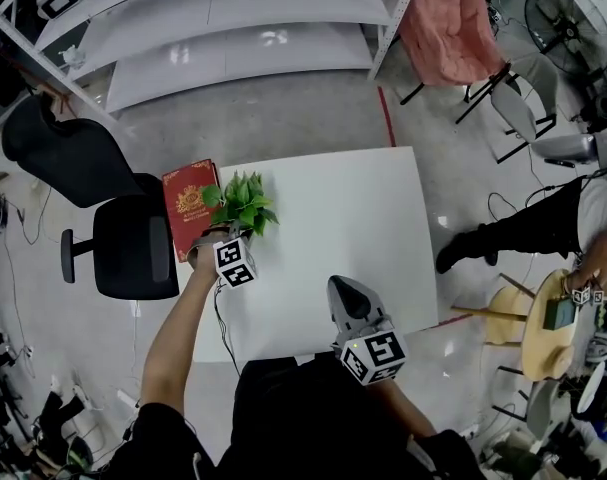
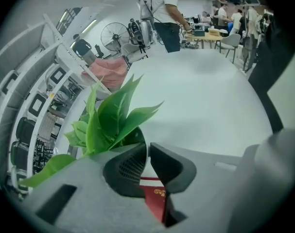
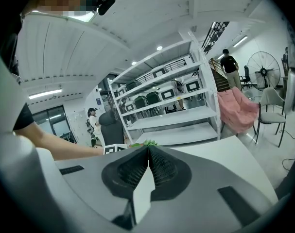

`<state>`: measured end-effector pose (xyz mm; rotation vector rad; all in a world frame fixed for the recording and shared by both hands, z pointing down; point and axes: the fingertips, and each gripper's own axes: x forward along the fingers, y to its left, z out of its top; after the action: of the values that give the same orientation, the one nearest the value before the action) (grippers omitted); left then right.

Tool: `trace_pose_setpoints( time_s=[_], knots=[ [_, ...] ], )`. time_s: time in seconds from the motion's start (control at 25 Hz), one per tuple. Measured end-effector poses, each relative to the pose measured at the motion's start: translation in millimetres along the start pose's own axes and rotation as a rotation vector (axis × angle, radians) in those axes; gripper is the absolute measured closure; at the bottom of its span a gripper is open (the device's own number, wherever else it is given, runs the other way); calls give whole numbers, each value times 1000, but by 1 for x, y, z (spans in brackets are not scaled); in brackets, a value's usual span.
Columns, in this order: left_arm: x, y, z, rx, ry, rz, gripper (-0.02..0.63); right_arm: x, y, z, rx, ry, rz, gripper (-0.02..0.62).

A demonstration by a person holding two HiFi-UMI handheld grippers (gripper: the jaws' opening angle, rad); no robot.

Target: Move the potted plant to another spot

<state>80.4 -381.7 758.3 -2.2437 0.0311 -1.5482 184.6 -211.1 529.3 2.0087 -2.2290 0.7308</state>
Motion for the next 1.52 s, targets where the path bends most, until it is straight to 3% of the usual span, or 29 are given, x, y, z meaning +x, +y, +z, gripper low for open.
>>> trace_pose_setpoints(
  time_s=[0.88, 1.28, 1.52],
  knots=[
    [-24, -59, 18, -105, 26, 23, 569, -40, -18, -8, -17, -10, 52, 581],
    [-71, -121, 29, -187, 50, 38, 568, -75, -7, -15, -62, -5, 156, 581],
    [-100, -175, 15, -247, 102, 49, 568, -94, 12, -26, -86, 15, 246, 581]
  ],
)
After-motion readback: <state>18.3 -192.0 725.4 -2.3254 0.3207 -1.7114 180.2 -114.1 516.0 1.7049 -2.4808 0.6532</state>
